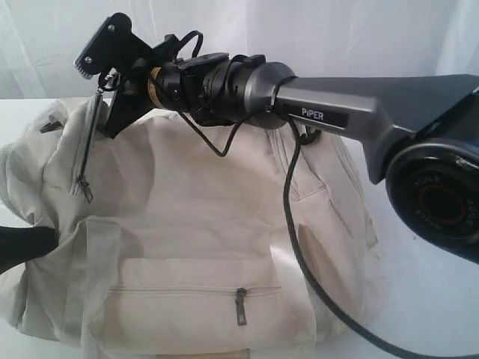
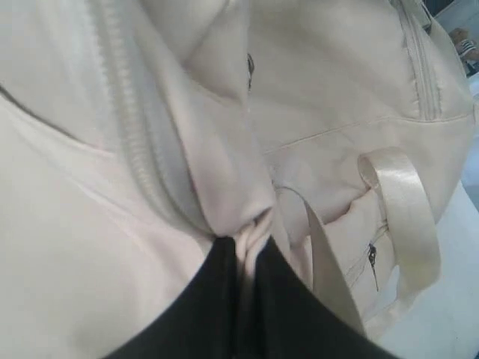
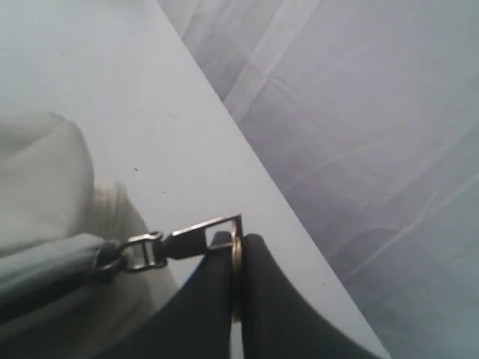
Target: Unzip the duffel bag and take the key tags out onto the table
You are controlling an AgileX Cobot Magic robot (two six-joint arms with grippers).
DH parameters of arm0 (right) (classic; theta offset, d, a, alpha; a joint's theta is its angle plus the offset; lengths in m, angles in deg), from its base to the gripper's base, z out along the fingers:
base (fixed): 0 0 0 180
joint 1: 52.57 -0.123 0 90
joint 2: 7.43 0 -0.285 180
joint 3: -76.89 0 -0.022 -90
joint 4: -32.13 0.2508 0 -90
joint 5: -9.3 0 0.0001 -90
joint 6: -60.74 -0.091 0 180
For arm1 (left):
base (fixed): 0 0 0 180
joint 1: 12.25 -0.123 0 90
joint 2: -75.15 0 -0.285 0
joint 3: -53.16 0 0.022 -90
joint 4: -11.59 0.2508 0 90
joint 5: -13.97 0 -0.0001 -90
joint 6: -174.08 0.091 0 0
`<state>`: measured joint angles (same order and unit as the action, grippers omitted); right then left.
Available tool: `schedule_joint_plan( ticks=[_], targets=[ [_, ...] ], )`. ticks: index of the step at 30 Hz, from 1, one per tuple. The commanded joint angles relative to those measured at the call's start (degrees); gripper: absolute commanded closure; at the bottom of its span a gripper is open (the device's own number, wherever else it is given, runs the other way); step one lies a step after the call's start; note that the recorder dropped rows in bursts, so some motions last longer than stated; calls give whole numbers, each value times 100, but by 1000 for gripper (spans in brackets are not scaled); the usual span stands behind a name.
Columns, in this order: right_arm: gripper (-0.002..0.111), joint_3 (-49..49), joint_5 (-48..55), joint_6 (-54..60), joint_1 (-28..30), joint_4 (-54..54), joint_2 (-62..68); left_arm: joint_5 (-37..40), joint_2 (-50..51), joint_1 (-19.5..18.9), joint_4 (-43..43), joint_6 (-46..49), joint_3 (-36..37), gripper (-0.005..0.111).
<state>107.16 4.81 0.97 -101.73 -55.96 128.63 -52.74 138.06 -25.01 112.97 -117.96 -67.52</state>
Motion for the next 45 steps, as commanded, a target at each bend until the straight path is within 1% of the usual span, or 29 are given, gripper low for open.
schedule_joint_plan(
  ticks=[1,3,6,11,13,15,16,18,21,22,23,24,26,31,33,36,38,40,43,45],
  targets=[
    [108,108,875,-88,234,541,-32,-326,-86,33,-144,-64,-53,107],
    [108,108,875,-88,250,733,-32,-326,-86,33,-144,6,-64,107],
    [108,108,599,-88,250,771,-32,-326,-142,33,-144,177,-151,107],
    [108,108,418,-88,250,771,-32,-326,-308,33,-427,671,-597,107],
    [108,108,499,-88,250,771,-32,-326,-311,33,-404,964,-783,103],
    [108,108,487,-88,250,771,-32,-326,-311,33,-351,1065,-915,95],
    [108,108,487,-88,250,771,-32,-326,-311,33,-307,1053,-959,88],
    [108,108,405,-88,250,771,-32,-326,-311,33,-144,1053,-986,74],
    [108,108,366,-88,250,796,-54,-125,-311,33,-144,966,-948,48],
    [108,108,354,-88,250,796,-64,-72,-311,33,-144,966,-921,41],
    [108,108,319,-88,250,796,-74,-4,-311,33,-144,966,-921,36],
    [108,108,254,-88,250,796,-87,124,-311,33,-144,966,-921,35],
    [108,108,90,-88,250,796,-116,420,-311,33,-158,1147,-921,37],
    [108,108,-350,-88,239,823,-185,1420,-311,33,-987,2701,-921,38],
    [108,108,-491,-88,239,823,-222,1664,-311,33,-1410,3198,-921,38],
    [108,108,-503,-88,239,823,-274,1695,-286,33,-1903,3767,-921,38],
    [108,108,-555,-88,239,823,-288,1681,-188,33,-2086,3894,-957,38],
    [108,108,-775,-92,239,823,-300,1610,-16,60,-2086,3894,-1035,38],
    [108,108,-1172,-259,239,803,-307,1536,300,252,-2108,3909,-1173,38],
    [108,108,-1313,-391,239,653,-307,1607,546,469,-2147,4101,-1328,38]
  ],
)
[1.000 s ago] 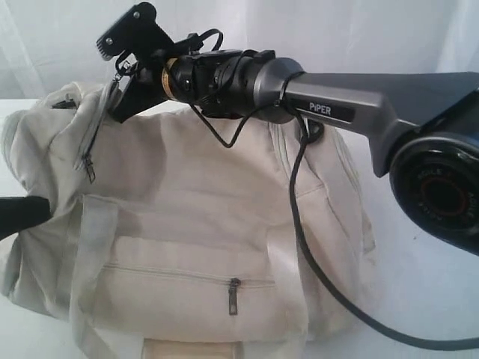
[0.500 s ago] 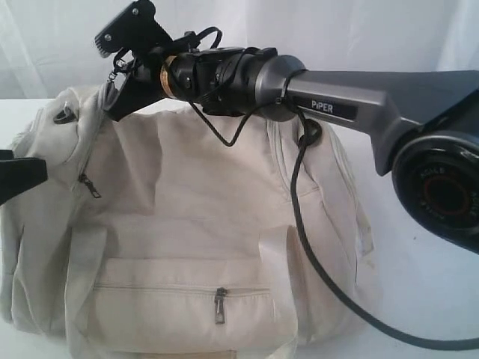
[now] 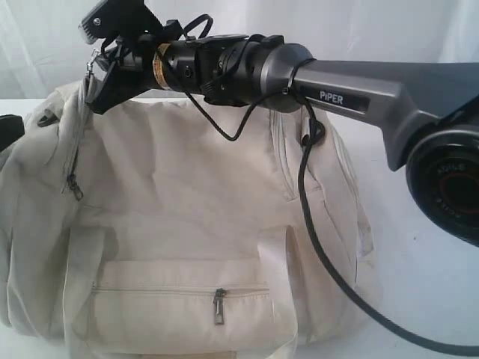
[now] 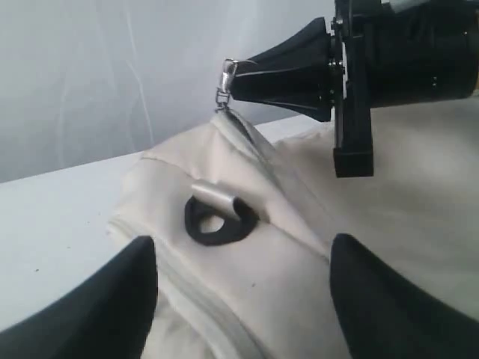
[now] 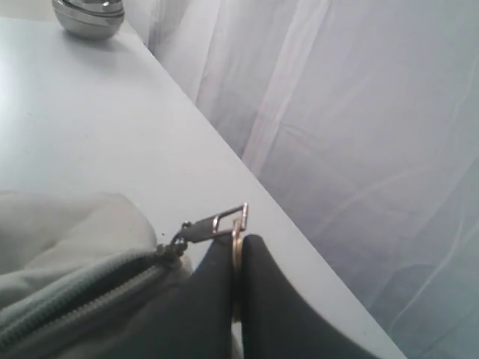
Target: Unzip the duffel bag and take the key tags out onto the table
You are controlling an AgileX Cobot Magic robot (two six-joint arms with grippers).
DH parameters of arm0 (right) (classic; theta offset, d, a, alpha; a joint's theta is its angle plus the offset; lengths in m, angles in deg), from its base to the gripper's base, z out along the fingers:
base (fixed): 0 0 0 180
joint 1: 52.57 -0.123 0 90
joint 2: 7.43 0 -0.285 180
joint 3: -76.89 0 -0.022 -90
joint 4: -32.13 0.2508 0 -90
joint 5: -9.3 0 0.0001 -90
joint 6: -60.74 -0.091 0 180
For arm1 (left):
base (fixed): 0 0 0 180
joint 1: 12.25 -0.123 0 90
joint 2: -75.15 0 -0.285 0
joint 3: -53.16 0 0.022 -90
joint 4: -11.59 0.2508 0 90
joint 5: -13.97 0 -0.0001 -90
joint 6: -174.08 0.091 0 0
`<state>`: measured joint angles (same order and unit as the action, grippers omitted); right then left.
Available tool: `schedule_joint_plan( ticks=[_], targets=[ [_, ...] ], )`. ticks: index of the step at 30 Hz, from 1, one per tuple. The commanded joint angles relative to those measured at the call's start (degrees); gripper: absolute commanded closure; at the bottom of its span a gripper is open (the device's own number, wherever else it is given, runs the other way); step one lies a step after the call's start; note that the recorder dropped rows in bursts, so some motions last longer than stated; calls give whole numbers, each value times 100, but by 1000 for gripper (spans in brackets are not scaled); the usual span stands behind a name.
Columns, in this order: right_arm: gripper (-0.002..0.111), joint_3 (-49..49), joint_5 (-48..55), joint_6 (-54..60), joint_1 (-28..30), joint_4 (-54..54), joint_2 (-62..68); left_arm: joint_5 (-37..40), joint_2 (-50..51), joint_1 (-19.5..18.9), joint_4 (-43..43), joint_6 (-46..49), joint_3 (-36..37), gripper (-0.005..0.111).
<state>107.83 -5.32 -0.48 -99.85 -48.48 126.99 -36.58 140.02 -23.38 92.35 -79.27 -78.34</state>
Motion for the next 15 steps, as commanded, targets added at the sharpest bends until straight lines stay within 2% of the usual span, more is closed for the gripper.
schedule_joint_plan(
  ticks=[1,7,15],
  targets=[
    [108,41,-299,-350,51,-201,-143,49,452,420,-122,301,-324,38],
    [108,41,-351,-998,51,-934,-186,473,1343,999,-98,518,-1049,38],
    [108,41,-479,-998,51,-1056,-309,680,2391,1188,-98,619,-1807,38]
  ],
)
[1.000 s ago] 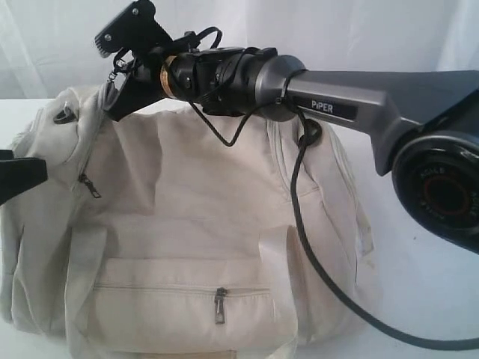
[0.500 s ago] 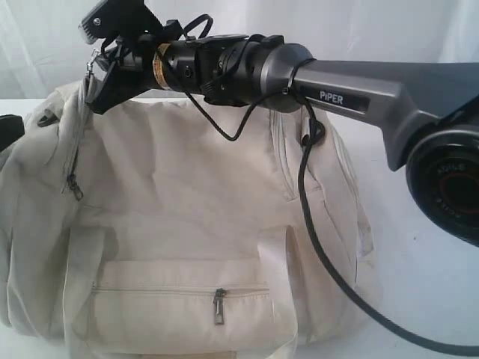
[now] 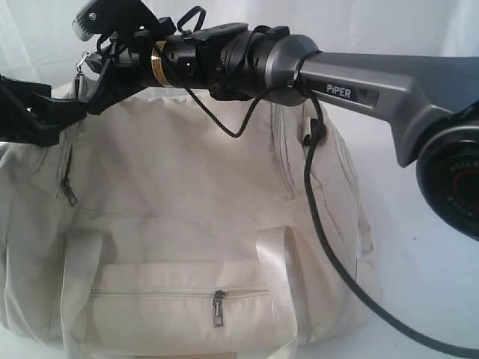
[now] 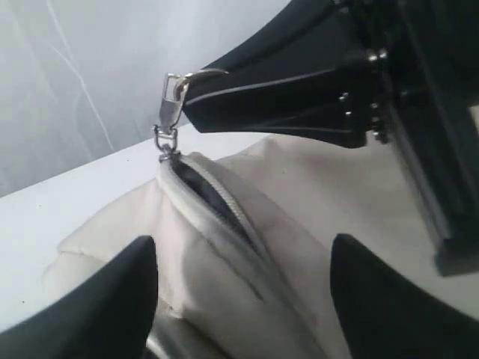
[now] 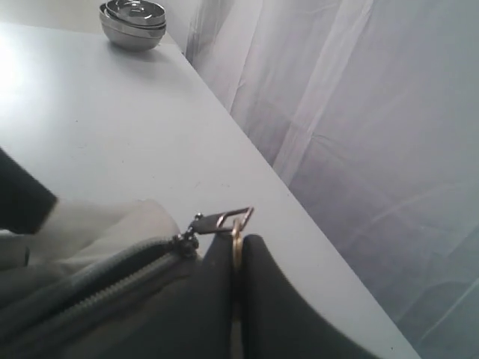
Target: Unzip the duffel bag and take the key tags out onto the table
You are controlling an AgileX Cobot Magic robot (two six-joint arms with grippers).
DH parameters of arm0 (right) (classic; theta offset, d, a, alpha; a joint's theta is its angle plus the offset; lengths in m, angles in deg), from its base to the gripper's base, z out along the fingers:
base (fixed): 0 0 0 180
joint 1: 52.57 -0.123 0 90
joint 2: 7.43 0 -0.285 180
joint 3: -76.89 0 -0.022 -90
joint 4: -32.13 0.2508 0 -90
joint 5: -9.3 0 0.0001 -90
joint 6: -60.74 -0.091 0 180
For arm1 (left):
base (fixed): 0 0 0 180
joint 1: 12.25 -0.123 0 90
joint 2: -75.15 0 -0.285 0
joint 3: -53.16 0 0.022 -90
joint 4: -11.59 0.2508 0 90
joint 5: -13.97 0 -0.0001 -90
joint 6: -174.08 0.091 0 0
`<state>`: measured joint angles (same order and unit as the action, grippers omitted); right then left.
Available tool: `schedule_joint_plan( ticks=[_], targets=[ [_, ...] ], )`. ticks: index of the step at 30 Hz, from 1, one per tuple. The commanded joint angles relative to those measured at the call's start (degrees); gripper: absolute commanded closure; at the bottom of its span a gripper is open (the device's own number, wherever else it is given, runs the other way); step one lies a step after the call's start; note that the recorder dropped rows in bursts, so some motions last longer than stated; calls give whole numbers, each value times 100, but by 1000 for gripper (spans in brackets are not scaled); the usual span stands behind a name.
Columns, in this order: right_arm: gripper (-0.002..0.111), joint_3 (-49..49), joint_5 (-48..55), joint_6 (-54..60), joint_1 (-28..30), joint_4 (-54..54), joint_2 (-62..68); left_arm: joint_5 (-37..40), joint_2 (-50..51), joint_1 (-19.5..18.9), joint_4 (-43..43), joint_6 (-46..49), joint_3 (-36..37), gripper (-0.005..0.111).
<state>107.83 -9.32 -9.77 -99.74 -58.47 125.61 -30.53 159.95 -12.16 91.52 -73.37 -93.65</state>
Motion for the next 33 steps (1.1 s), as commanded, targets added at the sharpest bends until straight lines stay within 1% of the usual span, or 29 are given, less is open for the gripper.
schedule_joint_plan(
  ticks=[1,4,7,10,11,14,15,18,20,23,26,29,31,33],
  targets=[
    [108,41,-79,-69,41,-86,-181,74,490,66,-15,29,-331,38],
    [108,41,-108,-69,41,-96,-179,196,759,66,-25,29,-502,43],
    [108,41,59,-69,41,-262,-179,245,858,66,91,29,-568,71],
    [108,41,616,-69,54,-346,-179,192,858,66,599,18,-568,104],
    [108,41,679,-69,52,-346,-179,181,858,66,717,-16,-568,107],
    [108,41,1102,-95,52,-346,-179,159,846,66,1097,-227,-568,107],
    [108,41,1307,-212,52,-346,-179,159,831,66,1118,-227,-568,107],
    [108,41,1444,-314,52,-346,-179,245,692,56,1202,-227,-568,107],
    [108,41,1444,-314,52,-346,-179,665,476,56,1415,-388,-568,107],
    [108,30,1473,-428,79,-346,-183,1072,261,56,1721,-775,-568,107],
    [108,-198,1339,-831,240,-346,-322,1316,40,56,1980,-962,-568,107],
    [108,-943,541,-841,506,-630,-744,1469,-41,56,2001,-1124,-568,107],
    [108,-1231,155,-841,608,-827,-982,1519,-39,56,2001,-1221,-568,107],
    [108,-1361,182,-909,762,-895,-1138,1601,-39,56,2001,-1407,-568,107]
  ],
)
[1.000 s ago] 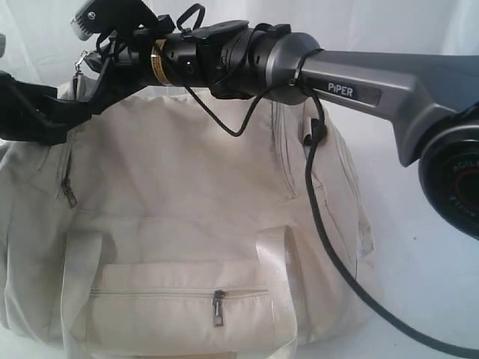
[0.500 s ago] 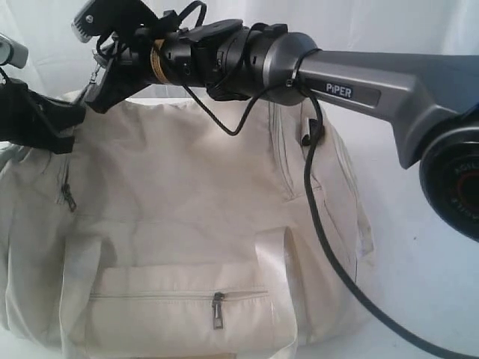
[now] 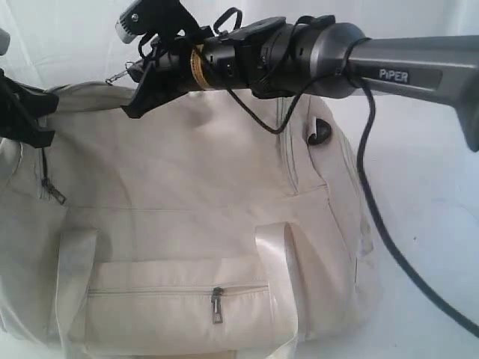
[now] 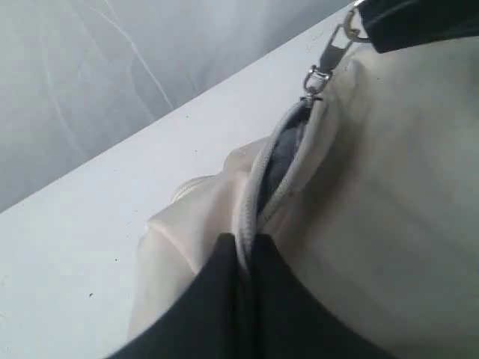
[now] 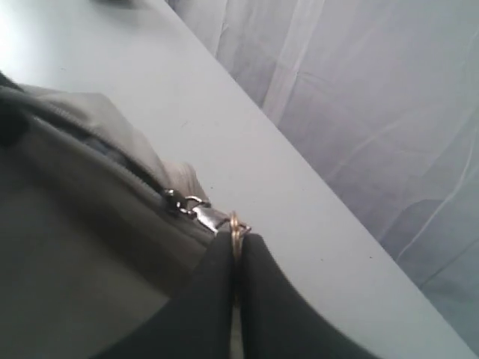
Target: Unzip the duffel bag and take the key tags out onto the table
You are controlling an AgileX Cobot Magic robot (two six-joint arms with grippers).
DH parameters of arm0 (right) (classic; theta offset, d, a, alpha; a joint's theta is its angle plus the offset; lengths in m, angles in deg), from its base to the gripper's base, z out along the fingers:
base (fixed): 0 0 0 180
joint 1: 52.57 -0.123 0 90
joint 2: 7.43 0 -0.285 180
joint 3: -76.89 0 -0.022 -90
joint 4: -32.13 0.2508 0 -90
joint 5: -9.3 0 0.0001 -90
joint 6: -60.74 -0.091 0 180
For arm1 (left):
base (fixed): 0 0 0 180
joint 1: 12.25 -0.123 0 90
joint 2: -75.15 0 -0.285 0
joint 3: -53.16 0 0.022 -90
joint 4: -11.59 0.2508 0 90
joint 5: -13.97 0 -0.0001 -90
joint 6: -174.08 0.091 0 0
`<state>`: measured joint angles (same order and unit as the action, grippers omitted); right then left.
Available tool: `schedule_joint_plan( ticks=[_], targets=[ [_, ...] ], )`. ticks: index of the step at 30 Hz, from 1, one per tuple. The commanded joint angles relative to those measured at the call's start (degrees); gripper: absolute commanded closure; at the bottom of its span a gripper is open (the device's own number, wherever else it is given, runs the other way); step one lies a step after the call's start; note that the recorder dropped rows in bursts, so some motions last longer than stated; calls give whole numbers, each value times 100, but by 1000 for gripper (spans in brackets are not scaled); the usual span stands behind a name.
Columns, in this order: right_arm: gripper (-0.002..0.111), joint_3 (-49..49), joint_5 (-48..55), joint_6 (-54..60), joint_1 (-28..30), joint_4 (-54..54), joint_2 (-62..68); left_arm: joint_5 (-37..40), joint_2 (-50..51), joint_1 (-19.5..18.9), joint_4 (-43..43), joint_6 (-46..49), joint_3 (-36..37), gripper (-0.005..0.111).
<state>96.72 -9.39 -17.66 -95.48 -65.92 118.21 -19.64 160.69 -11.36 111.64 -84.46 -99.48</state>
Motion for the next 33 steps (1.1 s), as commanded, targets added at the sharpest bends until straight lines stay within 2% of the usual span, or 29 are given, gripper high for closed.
schedule_joint_plan(
  ticks=[1,3,5,10,33],
  targets=[
    [108,-298,134,-437,481,-190,-477,512,-114,-25,-10,-334,14,107],
    [108,-342,-336,-937,726,-190,-581,541,-114,-25,-10,-385,14,107],
    [108,-342,-963,-937,944,-190,-629,669,-114,-25,-10,-399,14,107],
    [108,-342,-1490,-949,1346,-190,-638,742,-114,-25,-10,-415,14,107],
    [108,-527,-1871,-1546,3134,-190,-638,825,-114,-25,-10,-519,14,107]
  ],
)
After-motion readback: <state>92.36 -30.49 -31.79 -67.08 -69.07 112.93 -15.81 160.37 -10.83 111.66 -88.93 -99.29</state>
